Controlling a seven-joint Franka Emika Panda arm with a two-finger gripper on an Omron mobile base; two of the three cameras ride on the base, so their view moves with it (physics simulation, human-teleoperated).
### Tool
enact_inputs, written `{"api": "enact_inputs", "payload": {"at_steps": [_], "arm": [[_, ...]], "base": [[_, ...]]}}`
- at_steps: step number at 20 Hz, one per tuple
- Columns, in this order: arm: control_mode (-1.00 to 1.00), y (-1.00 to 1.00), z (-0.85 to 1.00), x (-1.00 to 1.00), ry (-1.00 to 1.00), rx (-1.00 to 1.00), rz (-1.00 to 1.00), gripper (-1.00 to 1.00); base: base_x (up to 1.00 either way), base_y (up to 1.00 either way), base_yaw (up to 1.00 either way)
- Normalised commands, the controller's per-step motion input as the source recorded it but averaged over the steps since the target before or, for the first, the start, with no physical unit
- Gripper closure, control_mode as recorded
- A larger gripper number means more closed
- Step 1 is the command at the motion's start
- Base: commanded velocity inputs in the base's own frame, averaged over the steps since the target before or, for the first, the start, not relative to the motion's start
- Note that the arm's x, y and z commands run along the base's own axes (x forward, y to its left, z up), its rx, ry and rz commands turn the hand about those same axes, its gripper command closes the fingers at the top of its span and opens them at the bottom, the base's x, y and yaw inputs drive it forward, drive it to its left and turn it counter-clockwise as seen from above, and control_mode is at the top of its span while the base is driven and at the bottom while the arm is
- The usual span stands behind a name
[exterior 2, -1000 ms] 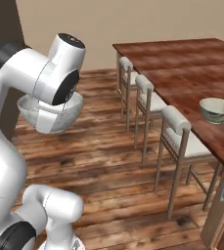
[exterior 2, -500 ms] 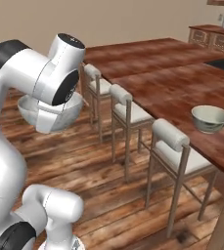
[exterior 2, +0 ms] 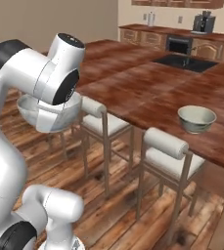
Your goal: Pick up the bowls from the cabinet and place each bowl in front of a stool on the dining counter.
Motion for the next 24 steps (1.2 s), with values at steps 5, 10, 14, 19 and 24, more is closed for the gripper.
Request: {"api": "enact_inputs", "payload": {"at_steps": [5, 10, 14, 19, 24], "arm": [[1.00, 0.00, 0.00, 0.00, 0.00, 0.00, 0.00, 1.00], [1.00, 0.00, 0.00, 0.00, 0.00, 0.00, 0.00, 1.00], [1.00, 0.00, 0.00, 0.00, 0.00, 0.00, 0.00, 1.00], [1.00, 0.00, 0.00, 0.00, 0.00, 0.00, 0.00, 1.00], [1.00, 0.00, 0.00, 0.00, 0.00, 0.00, 0.00, 1.00]], "base": [[0.85, 0.81, -0.65], [1.00, 0.73, -0.55], [0.98, 0.66, -0.52], [0.49, 0.47, -0.35], [0.21, 0.37, -0.03]]}}
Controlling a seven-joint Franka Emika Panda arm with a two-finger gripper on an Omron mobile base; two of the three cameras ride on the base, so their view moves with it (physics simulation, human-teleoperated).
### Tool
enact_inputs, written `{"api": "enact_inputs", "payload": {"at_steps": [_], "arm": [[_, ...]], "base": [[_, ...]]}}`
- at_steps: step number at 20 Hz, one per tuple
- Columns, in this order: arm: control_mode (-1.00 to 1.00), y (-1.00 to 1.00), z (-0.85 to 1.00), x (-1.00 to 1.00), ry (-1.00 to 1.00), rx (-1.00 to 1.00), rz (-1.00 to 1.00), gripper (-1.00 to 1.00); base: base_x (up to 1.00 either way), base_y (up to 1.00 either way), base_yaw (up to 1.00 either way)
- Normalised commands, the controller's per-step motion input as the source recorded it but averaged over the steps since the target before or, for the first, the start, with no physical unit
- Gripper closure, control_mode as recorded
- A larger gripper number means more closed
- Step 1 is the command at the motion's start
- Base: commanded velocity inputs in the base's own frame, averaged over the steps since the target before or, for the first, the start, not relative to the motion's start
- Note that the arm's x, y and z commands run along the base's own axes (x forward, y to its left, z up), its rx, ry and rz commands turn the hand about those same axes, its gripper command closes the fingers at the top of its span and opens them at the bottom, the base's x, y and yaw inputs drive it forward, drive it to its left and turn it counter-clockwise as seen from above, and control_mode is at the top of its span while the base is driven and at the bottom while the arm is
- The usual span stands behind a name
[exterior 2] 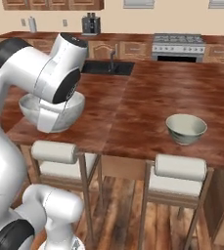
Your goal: Pick up the bowls from the cabinet and place each bowl in front of a stool on the dining counter.
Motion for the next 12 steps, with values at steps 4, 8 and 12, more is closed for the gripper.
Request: {"api": "enact_inputs", "payload": {"at_steps": [4, 8, 12], "arm": [[1.00, 0.00, 0.00, 0.00, 0.00, 0.00, 0.00, 1.00], [1.00, 0.00, 0.00, 0.00, 0.00, 0.00, 0.00, 1.00], [1.00, 0.00, 0.00, 0.00, 0.00, 0.00, 0.00, 1.00]], "base": [[0.40, 0.62, 0.00], [0.55, 0.59, 0.00], [0.85, 0.37, 0.00]]}}
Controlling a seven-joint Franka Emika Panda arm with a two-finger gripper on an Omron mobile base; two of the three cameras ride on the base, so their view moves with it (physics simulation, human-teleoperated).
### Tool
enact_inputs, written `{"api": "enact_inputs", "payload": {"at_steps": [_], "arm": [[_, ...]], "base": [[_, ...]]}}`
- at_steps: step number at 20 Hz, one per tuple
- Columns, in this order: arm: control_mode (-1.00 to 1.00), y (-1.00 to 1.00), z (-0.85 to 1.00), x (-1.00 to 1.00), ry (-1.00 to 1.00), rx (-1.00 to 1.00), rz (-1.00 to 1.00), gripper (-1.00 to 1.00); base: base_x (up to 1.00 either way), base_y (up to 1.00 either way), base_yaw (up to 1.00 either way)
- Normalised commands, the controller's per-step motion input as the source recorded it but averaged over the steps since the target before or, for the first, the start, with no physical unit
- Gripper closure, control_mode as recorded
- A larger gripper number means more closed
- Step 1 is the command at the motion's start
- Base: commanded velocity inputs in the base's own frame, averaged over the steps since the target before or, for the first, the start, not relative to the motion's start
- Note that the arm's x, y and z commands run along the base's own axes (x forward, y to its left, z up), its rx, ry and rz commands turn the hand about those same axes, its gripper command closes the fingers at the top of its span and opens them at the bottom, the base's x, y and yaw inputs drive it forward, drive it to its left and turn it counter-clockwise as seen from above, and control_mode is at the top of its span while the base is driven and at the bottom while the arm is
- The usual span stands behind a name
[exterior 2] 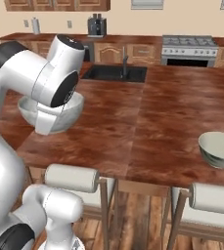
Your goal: Pick up the bowls from the cabinet and place each bowl in front of a stool on the dining counter.
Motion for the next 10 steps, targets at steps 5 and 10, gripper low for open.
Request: {"api": "enact_inputs", "payload": {"at_steps": [5, 10], "arm": [[1.00, 0.00, 0.00, 0.00, 0.00, 0.00, 0.00, 1.00], [-1.00, -0.31, -0.33, 0.80, 0.00, 0.02, 0.00, 1.00]], "base": [[0.93, 0.05, 0.00], [0.20, -0.01, 0.00]]}}
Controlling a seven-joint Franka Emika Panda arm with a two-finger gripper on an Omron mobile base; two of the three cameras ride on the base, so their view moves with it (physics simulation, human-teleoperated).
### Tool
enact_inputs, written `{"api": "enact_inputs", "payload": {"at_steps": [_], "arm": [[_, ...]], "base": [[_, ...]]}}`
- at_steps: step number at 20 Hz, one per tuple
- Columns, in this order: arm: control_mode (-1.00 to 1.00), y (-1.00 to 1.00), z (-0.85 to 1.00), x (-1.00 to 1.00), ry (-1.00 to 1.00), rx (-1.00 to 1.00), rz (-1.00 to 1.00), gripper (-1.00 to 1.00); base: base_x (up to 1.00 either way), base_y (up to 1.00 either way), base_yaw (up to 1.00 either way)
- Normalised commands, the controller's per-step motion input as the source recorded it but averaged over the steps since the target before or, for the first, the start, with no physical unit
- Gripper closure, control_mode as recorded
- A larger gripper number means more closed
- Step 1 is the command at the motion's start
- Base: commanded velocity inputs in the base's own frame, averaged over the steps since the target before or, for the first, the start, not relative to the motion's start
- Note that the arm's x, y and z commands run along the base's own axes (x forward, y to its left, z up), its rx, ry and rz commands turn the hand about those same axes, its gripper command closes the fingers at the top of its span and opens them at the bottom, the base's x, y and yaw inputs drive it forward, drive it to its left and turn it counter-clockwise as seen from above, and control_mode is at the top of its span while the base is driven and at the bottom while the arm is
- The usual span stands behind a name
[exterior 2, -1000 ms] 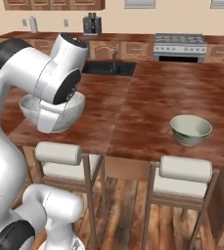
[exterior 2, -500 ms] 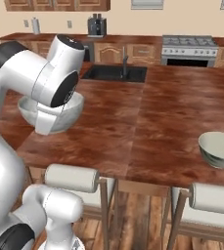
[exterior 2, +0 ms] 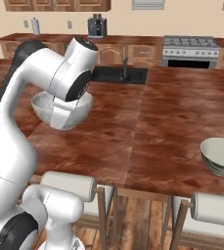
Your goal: Pick up the bowls from the cabinet and place each bowl in front of a stool on the dining counter.
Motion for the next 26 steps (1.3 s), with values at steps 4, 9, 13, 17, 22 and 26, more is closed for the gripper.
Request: {"api": "enact_inputs", "payload": {"at_steps": [4, 9, 13, 17, 22, 26], "arm": [[-1.00, -0.50, -0.73, 1.00, 0.00, 0.01, 0.02, 1.00], [-1.00, -0.30, -0.91, 1.00, 0.00, 0.00, 0.01, 1.00], [-1.00, 0.00, -1.00, 0.97, 0.00, 0.00, 0.03, 1.00], [-1.00, 0.05, -1.00, 0.74, 0.00, 0.00, 0.02, 1.00], [-1.00, 0.12, -0.90, 0.52, 0.00, 0.00, 0.00, 1.00], [-1.00, 0.10, -0.68, 0.33, 0.00, 0.00, 0.00, 1.00]], "base": [[0.00, 0.00, 0.00], [0.00, 0.00, 0.00], [0.00, 0.00, 0.00], [0.00, 0.00, 0.00], [0.00, 0.00, 0.00], [0.00, 0.00, 0.00]]}}
